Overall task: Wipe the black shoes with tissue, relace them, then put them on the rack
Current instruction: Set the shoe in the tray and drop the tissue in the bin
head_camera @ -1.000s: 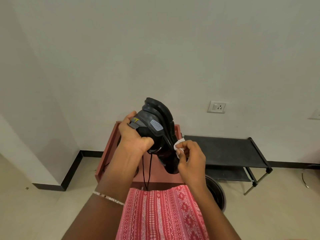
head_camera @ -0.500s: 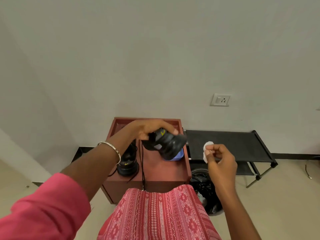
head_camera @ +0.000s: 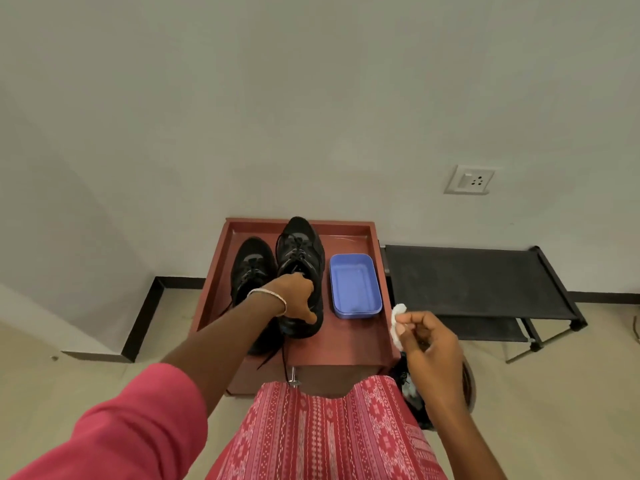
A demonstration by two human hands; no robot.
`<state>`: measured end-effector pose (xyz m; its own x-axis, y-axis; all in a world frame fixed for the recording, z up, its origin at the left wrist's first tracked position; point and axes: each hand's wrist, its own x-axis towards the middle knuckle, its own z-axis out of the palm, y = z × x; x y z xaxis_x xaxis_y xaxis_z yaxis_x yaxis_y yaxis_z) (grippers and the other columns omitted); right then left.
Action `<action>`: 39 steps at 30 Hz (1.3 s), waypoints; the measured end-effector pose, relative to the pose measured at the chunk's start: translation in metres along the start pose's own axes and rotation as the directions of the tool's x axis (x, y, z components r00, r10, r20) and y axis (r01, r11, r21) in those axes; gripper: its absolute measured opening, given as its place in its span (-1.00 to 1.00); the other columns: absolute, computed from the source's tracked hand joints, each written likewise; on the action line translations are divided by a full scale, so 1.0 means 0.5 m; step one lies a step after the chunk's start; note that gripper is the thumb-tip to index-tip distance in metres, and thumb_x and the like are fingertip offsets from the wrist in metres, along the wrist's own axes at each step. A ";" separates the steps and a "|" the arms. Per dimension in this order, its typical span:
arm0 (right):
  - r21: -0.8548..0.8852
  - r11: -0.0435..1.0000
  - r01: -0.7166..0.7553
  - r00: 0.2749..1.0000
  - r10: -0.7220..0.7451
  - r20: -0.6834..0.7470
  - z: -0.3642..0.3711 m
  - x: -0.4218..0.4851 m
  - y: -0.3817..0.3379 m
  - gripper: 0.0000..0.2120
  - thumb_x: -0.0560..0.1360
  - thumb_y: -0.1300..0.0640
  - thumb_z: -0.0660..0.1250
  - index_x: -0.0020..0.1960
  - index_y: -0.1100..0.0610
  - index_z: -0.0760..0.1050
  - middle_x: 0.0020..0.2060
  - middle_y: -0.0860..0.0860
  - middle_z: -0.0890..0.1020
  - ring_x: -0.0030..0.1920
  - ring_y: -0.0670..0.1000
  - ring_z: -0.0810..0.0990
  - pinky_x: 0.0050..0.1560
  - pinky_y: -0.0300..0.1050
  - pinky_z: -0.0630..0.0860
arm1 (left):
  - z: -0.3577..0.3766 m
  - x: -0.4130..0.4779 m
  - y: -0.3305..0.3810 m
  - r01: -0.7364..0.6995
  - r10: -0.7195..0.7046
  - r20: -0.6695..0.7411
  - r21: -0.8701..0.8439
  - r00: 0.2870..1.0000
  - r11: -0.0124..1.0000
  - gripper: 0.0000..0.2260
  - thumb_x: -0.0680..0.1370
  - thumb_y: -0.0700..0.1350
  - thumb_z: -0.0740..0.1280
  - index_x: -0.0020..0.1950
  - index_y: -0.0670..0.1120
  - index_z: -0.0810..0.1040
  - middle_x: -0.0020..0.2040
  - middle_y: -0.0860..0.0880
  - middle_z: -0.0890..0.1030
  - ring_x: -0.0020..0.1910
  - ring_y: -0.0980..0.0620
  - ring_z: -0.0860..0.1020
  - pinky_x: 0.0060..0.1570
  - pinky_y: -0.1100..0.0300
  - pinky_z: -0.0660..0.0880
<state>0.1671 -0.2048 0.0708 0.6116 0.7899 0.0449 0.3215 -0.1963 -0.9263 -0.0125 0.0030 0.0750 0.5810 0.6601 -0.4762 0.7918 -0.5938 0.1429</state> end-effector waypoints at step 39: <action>0.021 0.778 -0.627 0.765 0.621 -0.173 -0.090 0.107 0.382 -0.71 0.48 0.33 0.44 0.20 0.19 0.64 0.10 0.09 0.69 0.10 0.08 0.65 0.24 0.00 0.56 | 0.251 0.162 0.440 0.087 -0.098 0.064 -0.965 0.993 0.248 -0.83 0.63 -0.31 0.21 -0.01 -0.21 0.60 -0.24 -0.10 0.60 -0.33 0.04 0.55 -0.25 0.24 0.55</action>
<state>0.2939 -0.2263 -0.0870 0.7925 0.3814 -0.4759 -0.1485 -0.6362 -0.7571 0.1852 -0.1321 -0.0411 0.4875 0.6842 -0.5424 0.4285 0.3538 0.8314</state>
